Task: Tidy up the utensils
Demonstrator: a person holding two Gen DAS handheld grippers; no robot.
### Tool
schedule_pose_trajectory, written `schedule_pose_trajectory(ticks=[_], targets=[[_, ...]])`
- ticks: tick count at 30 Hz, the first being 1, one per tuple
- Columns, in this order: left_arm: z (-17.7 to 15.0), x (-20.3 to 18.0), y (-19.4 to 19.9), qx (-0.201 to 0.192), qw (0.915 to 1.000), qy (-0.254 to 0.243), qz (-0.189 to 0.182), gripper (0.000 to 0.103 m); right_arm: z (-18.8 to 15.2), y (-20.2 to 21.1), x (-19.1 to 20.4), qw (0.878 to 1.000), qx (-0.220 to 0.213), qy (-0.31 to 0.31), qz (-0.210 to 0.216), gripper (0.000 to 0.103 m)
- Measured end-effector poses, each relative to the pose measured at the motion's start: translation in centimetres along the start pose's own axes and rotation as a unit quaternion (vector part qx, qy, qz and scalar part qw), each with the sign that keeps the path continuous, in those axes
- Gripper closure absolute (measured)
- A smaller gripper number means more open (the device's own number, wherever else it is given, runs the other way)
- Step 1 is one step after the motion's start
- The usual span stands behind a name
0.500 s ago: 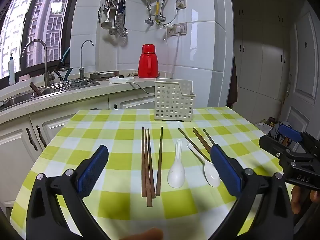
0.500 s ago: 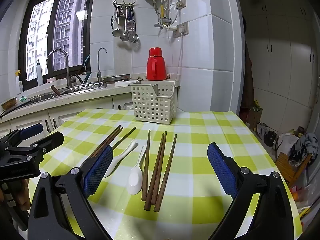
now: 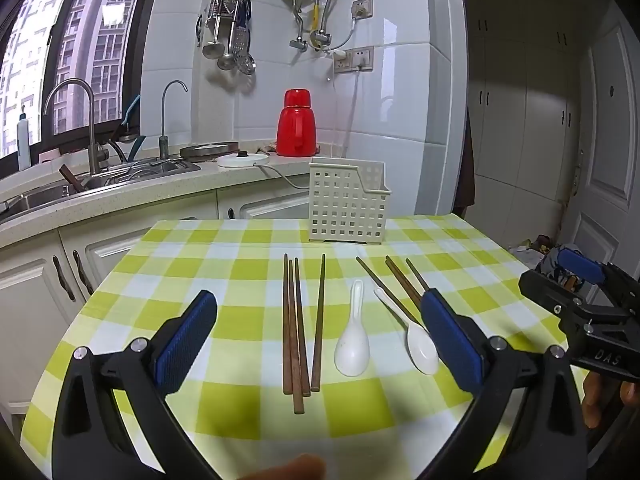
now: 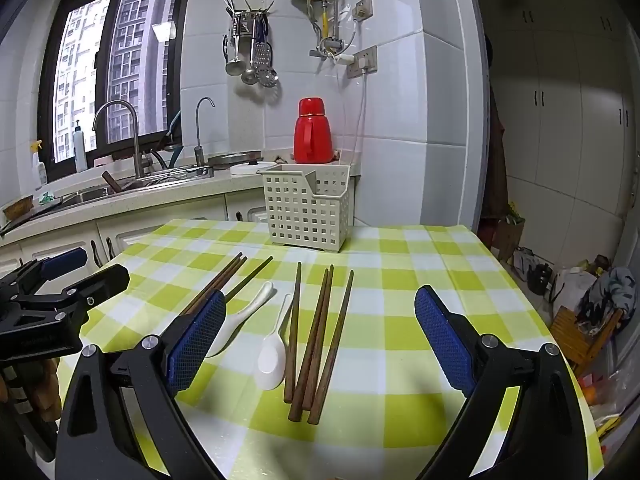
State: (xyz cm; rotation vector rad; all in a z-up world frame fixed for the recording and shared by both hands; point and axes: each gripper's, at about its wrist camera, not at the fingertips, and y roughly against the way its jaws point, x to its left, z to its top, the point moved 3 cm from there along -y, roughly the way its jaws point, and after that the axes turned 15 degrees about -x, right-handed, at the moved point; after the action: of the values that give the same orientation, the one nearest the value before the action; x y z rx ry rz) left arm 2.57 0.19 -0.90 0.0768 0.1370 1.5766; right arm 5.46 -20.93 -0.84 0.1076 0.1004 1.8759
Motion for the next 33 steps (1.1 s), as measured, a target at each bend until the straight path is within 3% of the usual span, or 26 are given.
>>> schedule_pose_trajectory(ticks=[33], targets=[[-0.36,-0.3,-0.5,-0.002,1.0,-0.001,0.002,0.004,0.22,0.39,-0.29,1.0,-0.004,-0.002,0.0,0.014]])
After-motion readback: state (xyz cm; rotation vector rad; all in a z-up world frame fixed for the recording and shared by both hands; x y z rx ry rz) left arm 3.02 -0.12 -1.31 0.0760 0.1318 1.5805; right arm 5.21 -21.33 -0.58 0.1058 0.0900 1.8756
